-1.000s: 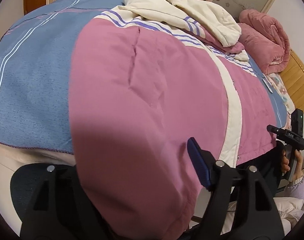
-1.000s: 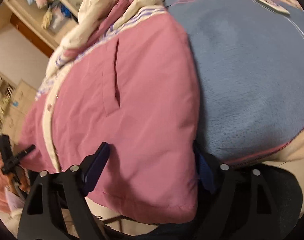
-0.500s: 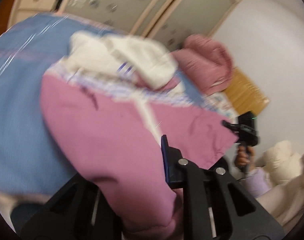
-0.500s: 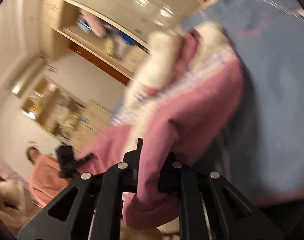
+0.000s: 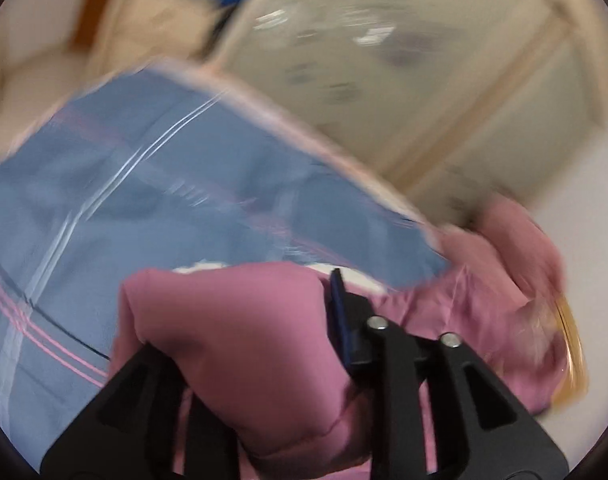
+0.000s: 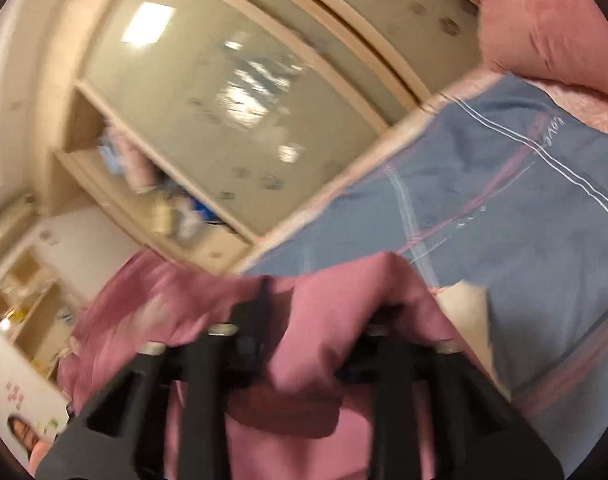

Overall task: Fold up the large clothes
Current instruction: 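Lift the hem with both grippers and fold it over onto the hood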

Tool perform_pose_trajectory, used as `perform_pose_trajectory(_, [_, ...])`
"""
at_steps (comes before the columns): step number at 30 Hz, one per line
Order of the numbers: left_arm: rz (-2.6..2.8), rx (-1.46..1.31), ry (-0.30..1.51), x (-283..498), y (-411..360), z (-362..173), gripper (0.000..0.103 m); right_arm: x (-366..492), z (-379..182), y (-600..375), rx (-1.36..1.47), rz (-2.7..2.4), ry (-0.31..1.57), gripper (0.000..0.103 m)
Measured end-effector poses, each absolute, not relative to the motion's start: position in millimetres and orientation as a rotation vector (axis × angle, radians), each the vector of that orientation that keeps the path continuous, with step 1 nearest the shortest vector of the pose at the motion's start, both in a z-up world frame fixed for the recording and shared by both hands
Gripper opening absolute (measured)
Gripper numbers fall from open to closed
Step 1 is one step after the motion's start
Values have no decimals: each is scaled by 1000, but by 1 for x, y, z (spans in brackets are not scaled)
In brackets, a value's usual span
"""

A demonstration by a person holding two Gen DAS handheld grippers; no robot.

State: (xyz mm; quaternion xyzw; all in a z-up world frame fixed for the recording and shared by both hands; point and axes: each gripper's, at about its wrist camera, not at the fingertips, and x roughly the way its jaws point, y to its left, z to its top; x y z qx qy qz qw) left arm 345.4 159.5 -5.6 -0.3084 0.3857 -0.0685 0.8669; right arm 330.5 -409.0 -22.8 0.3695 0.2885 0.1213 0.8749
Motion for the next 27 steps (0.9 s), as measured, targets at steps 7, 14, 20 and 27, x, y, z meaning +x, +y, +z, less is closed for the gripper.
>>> perform_pose_trajectory(7, [-186,-803,858,384,181,-100,55,357,-94,-410,575,97,697,102])
perform_pose_trajectory(14, [-96,-1112,432,333,272,-62,94,324,-93,-415,468,1,607,102])
perform_pose_trajectory(20, [-111,-566,498,306,186,3,89,305,-64,-294,122,150,583,101])
perform_pose_trajectory(27, [-248,64,775,310,-8,-53,58,339,-93,-167,-167,156,708,79])
